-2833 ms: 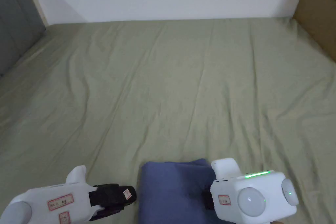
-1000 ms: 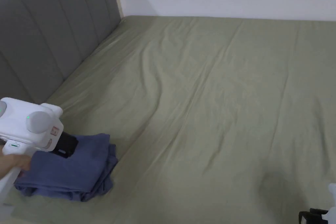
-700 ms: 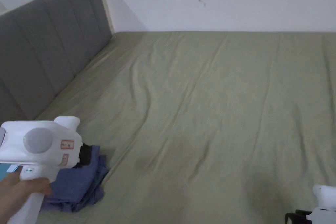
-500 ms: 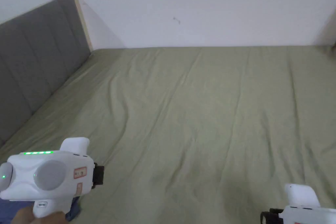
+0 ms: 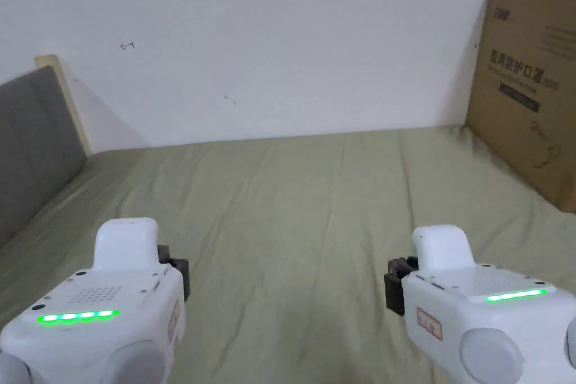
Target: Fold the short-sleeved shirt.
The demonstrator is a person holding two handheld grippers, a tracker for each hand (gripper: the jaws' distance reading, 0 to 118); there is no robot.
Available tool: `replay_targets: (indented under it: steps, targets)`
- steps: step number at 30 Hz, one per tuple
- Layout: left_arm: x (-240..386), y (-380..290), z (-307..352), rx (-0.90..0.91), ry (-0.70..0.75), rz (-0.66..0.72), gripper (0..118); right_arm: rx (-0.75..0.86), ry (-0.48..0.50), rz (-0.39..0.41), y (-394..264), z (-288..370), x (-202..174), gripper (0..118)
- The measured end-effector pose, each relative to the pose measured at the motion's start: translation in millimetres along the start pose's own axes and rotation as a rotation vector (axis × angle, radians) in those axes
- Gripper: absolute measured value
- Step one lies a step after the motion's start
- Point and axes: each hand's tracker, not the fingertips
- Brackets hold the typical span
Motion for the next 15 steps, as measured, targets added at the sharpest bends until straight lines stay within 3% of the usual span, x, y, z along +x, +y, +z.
replay_targets:
  steps: [5,7,15]
  targets:
    - [15.8,23.3,19.8,0.132,-0.001,0.009,0,0.255,-0.094,0.055,32.9,37.9,-13.7,0]
    - [20.7,27.3,24.9,0.155,0.005,0.011,0,0.283,-0.148,0.084,38.9,43.8,-20.0,0]
    - [27.4,28.8,38.2,0.233,-0.023,-0.003,0,0.299,-0.152,0.092,40.9,47.0,-30.8,0]
